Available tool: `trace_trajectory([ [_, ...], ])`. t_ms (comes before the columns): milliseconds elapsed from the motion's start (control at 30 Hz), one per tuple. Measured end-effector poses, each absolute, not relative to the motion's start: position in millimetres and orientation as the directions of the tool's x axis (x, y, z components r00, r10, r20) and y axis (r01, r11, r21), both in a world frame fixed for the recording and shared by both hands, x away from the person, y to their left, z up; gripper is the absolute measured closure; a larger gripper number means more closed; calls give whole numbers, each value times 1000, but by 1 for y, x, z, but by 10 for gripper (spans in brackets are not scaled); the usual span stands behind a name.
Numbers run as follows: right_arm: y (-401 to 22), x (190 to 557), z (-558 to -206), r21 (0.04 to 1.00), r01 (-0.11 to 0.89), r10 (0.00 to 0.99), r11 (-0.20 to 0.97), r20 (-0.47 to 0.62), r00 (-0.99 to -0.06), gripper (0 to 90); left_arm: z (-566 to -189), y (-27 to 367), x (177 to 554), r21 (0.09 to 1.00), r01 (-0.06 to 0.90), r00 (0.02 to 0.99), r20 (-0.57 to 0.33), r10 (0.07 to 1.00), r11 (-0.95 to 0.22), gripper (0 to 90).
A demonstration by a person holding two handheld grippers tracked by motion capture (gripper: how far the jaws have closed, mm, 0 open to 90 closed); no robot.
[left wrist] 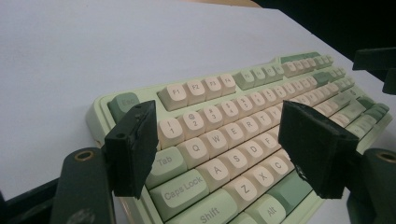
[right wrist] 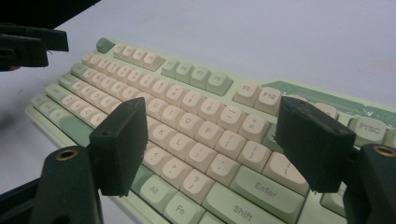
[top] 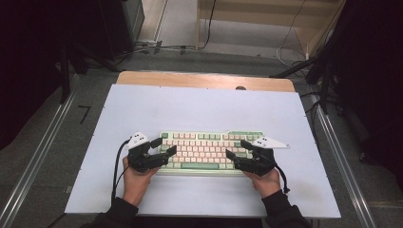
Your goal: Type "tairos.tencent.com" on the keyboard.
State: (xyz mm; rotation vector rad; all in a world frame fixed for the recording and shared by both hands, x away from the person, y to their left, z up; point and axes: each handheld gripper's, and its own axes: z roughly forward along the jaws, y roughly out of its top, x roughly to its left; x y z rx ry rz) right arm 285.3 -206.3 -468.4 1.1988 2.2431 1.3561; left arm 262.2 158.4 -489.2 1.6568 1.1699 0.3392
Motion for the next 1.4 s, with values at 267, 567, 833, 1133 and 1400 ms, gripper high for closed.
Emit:
trace_trajectory([
  [267, -209, 284, -475, 824, 519, 771, 229, 172, -613, 227, -489, 160, 261, 853, 522, 480, -305, 823, 11, 286],
  [567, -215, 280, -474, 826, 516, 773, 228, 169, -612, 213, -486, 166, 254, 859, 512, 478, -294, 828, 10, 274],
  [833, -222, 279, -475, 826, 518, 783, 222, 166, -600, 210, -484, 174, 249, 861, 508, 470, -291, 833, 14, 274],
  [1133, -241, 278, -472, 837, 515, 806, 186, 170, -567, 209, -482, 190, 245, 866, 498, 436, -286, 854, 36, 273],
  [1400, -260, 278, -471, 841, 516, 829, 165, 165, -535, 208, -480, 202, 239, 877, 480, 401, -235, 885, 16, 261],
])
